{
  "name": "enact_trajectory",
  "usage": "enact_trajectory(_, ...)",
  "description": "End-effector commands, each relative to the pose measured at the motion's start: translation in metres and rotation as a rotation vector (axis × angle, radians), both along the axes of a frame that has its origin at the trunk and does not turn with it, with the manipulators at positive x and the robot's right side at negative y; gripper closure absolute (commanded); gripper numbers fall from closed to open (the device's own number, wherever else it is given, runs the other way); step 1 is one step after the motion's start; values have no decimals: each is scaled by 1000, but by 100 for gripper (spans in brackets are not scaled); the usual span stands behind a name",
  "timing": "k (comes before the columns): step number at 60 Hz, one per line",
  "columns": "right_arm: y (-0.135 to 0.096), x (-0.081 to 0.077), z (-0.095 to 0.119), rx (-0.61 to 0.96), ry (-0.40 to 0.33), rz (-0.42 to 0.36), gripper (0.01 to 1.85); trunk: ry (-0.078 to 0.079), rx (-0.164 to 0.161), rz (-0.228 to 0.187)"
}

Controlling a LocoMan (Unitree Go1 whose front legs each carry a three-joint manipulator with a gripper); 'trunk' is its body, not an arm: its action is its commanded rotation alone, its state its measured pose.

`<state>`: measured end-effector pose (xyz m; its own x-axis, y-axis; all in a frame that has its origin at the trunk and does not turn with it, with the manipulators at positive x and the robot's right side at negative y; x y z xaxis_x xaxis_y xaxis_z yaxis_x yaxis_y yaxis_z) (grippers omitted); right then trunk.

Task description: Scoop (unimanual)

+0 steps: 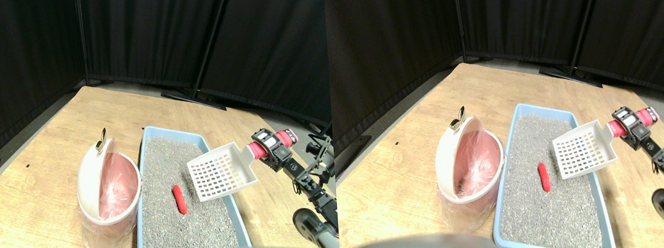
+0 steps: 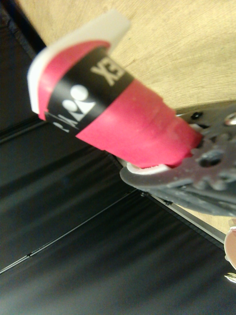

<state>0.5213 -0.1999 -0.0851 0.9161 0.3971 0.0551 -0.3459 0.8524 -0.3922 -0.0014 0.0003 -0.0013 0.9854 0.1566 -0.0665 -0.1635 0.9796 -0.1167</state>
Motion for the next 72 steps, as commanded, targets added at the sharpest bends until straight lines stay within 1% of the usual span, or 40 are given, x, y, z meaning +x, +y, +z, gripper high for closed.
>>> enact_trajectory(1,0,3,8,-25,-34,-5,181,15,-5,17)
enact_trajectory(2,1,4,10,-36,-33,-11,181,15,-5,17)
enact_trajectory(4,3,5,11,-63,-41,4,181,17,-5,18)
enact_trajectory(5,3,5,11,-70,-40,9,181,21,-6,18)
enact_trajectory(8,5,6,11,-94,-44,25,181,21,-6,18)
enact_trajectory(9,6,7,10,-112,-46,23,181,25,-7,18)
enact_trajectory(11,7,7,10,-136,-49,26,181,25,-7,18)
enact_trajectory(14,10,6,10,-167,-41,9,181,26,-10,19)
enact_trajectory(15,11,6,9,-170,-45,8,181,30,-13,21)
enact_trajectory(16,12,5,9,-177,-48,2,181,30,-13,21)
enact_trajectory(17,13,6,8,-181,-52,23,181,32,-14,24)
enact_trajectory(19,13,9,4,-189,-72,62,181,32,-14,24)
enact_trajectory(21,15,10,1,-198,-82,72,181,37,-16,27)
enact_trajectory(23,16,11,-1,-205,-84,76,181,39,-18,29)
enact_trajectory(26,19,12,-4,-205,-61,64,178,40,-18,31)
enact_trajectory(30,21,14,-8,-222,-64,74,181,43,-22,36)
enact_trajectory(32,24,12,-9,-230,-46,62,181,45,-24,39)
enact_trajectory(33,24,13,-10,-233,-46,76,181,45,-24,41)
enact_trajectory(35,26,13,-12,-239,-46,79,181,45,-24,42)
enact_trajectory(38,27,14,-13,-255,-26,65,181,49,-27,46)
enact_trajectory(40,28,15,-15,-257,-36,78,181,49,-27,46)
enact_trajectory(42,28,16,-16,-271,-47,108,181,51,-28,48)
enact_trajectory(45,29,16,-18,-294,-46,117,181,50,-30,52)
enact_trajectory(47,29,16,-18,-302,-54,125,181,50,-30,52)
enact_trajectory(49,29,14,-17,-317,-34,102,181,50,-30,52)
enact_trajectory(52,27,14,-17,-313,-38,117,181,50,-30,52)
enact_trajectory(53,28,13,-16,-324,-41,110,181,53,-34,54)
enact_trajectory(55,28,13,-16,-329,-44,108,181,53,-34,54)
enact_trajectory(57,28,13,-15,-351,-43,147,181,55,-34,55)
enact_trajectory(59,28,12,-15,-357,-38,146,181,55,-34,55)
enact_trajectory(63,31,8,-12,-368,-19,171,181,57,-34,52)
enact_trajectory(66,34,6,-11,-387,-20,182,181,57,-34,52)
enact_trajectory(67,34,5,-11,-385,-17,199,181,53,-34,46)
enact_trajectory(69,36,4,-13,-399,-31,223,181,53,-35,46)
enact_trajectory(71,39,2,-13,-403,-4,184,181,54,-35,45)
enact_trajectory(72,39,2,-13,-403,-4,184,181,54,-35,45)
